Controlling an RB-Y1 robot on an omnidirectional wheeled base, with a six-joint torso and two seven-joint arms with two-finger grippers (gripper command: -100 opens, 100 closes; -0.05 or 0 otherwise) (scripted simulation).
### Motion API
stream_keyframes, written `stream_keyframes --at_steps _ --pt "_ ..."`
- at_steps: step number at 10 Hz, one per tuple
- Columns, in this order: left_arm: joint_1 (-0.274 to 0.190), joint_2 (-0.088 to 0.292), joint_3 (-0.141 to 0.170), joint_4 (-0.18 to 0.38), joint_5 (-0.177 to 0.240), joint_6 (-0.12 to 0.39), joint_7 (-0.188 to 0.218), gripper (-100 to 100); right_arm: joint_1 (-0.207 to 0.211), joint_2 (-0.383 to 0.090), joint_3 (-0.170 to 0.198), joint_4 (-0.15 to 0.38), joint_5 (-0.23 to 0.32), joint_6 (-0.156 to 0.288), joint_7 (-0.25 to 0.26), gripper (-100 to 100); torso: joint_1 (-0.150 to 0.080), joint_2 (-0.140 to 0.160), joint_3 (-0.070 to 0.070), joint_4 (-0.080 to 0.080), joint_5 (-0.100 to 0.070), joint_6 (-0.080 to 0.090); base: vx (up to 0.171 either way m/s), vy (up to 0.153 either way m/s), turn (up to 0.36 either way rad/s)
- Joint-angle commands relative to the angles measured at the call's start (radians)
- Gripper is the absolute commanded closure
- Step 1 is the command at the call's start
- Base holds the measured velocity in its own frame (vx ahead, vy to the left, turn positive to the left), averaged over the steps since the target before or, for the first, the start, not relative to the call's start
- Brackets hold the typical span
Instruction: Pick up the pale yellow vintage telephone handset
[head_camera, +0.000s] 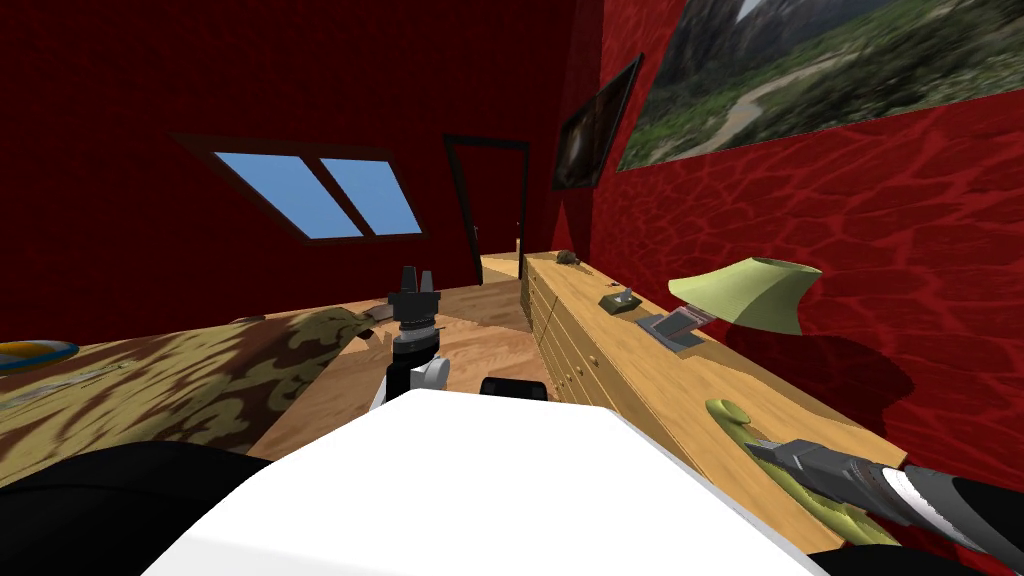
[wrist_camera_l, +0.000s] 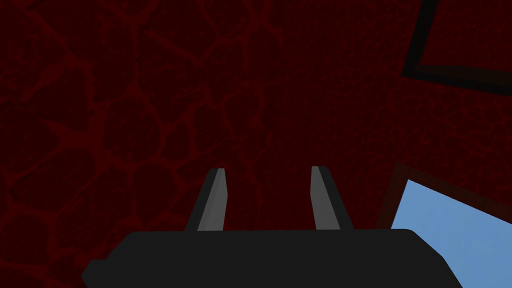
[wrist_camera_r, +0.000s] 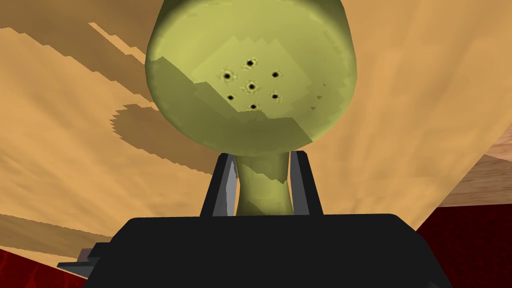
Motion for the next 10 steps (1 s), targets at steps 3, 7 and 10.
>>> stream_keyframes --at_steps 3,7,10 --pt "0.0 0.0 0.0 0.0 0.0 0.0 0.0 0 -0.023 -0.055 0.021 -0.036 -0.014 0.033 -0.064 100 -0.001 0.003 0.002 0.001 0.0 0.0 -0.118 -0.045 0.04" --pt "0.0 0.0 0.0 0.0 0.0 0.0 0.0 0 -0.023 -0.137 0.028 -0.103 -0.046 0.087 -0.146 100 0.002 0.0 0.0 0.0 0.001 -0.001 -0.086 -0.025 0.05" --pt "0.0 0.0 0.0 0.0 0.0 0.0 0.0 0 -0.022 -0.192 0.032 -0.148 -0.068 0.123 -0.2 100 0.001 0.003 0.002 0.001 0.001 0.002 -0.123 -0.034 0.04"
